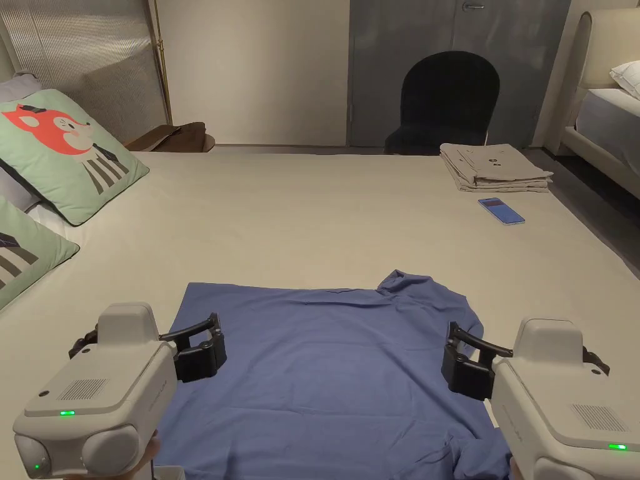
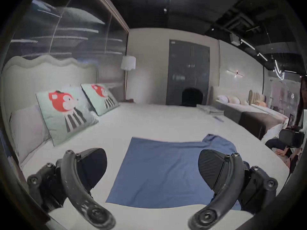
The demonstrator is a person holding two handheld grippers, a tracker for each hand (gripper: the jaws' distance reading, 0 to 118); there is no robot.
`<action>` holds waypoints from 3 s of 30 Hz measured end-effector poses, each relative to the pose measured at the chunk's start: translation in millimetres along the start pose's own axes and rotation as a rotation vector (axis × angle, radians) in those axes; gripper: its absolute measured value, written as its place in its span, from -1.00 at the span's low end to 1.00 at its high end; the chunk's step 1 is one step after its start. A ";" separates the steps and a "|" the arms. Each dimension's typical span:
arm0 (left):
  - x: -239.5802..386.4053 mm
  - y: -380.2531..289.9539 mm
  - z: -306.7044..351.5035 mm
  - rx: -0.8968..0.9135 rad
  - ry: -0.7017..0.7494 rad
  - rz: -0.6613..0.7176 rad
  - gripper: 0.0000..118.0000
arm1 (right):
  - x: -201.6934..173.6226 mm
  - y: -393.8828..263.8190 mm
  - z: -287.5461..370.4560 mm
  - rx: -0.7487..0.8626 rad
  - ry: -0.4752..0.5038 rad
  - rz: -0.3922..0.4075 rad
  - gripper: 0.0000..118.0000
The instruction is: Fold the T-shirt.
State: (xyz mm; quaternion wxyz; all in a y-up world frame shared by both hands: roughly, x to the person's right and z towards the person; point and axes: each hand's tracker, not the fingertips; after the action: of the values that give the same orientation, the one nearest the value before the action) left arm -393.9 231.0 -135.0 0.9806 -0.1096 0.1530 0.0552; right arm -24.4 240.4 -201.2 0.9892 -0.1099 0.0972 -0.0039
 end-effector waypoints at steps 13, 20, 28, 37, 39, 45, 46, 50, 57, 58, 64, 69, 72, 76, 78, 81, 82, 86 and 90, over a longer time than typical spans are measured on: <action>6.3 7.2 -1.3 0.106 -0.021 -0.046 -1.00 | -18.7 12.7 6.0 0.171 -0.049 0.094 -1.00; -8.0 -5.5 -1.5 -0.091 -0.034 -0.114 -1.00 | -16.6 11.1 8.2 0.164 -0.043 0.079 -1.00; -68.9 -66.6 6.5 -0.375 0.010 -0.013 -1.00 | -12.1 -2.6 7.2 0.114 -0.021 0.084 -1.00; -100.0 -103.7 9.3 -0.512 0.066 0.080 0.84 | -5.5 -14.3 1.6 0.051 -0.011 0.088 -1.00; -100.6 -110.6 4.8 -0.530 0.086 0.060 0.84 | -3.6 -17.0 2.3 0.042 -0.015 0.086 -1.00; -92.0 -133.9 -6.5 -0.576 0.063 -0.036 0.24 | 3.5 -22.0 5.7 0.026 -0.025 0.088 -1.00; -89.2 -136.5 -8.0 -0.584 0.055 -0.057 -0.20 | 5.0 -23.0 5.6 0.022 -0.027 0.089 -1.00; -78.1 -142.2 -7.0 -0.590 0.012 -0.070 -0.95 | 13.4 -29.4 8.0 -0.003 -0.039 0.079 -1.00; -84.2 -135.2 -3.4 -0.559 0.022 -0.035 -0.95 | 36.1 -69.3 11.7 -0.211 -0.043 0.043 -0.19; -83.9 -134.6 -3.5 -0.559 0.022 -0.040 -0.95 | 38.4 -77.1 11.8 -0.242 -0.041 0.035 0.27; -78.9 -132.0 0.0 -0.554 0.019 -0.060 -0.95 | 36.8 -119.3 17.2 -0.361 -0.022 0.024 0.82; -79.9 -132.1 0.0 -0.560 0.018 -0.064 -0.95 | 34.1 -134.5 5.7 -0.396 -0.001 0.011 0.80; -81.0 -132.2 0.0 -0.558 0.018 -0.057 -0.95 | 33.2 -141.7 -3.4 -0.436 0.026 0.001 0.30; -79.0 -131.7 0.6 -0.559 0.019 -0.055 -0.95 | 32.2 -146.7 -4.6 -0.440 0.034 0.015 -0.89; -78.8 -130.7 1.9 -0.558 0.018 -0.051 -0.95 | 34.6 -140.6 0.0 -0.430 0.042 0.001 -0.90; -80.1 -124.3 1.3 -0.556 0.008 -0.042 -0.95 | 38.2 -127.6 4.3 -0.399 0.037 -0.009 -0.90; -80.2 -120.3 0.7 -0.551 0.005 -0.042 -0.95 | 40.1 -121.4 5.0 -0.376 0.034 -0.023 -0.90; -80.1 -94.3 -8.1 -0.496 0.003 -0.014 -0.95 | 46.7 -94.4 -3.2 -0.277 0.048 -0.068 -0.90; -77.9 -71.0 -39.3 -0.464 0.007 -0.017 -0.95 | 47.3 -71.6 -34.7 -0.220 0.057 -0.062 -0.90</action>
State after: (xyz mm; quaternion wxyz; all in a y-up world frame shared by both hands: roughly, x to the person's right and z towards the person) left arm -469.0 147.2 -133.2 0.9289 -0.3336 0.1389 0.0803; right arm 16.3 161.6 -227.8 0.9674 -0.2207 0.1216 -0.0270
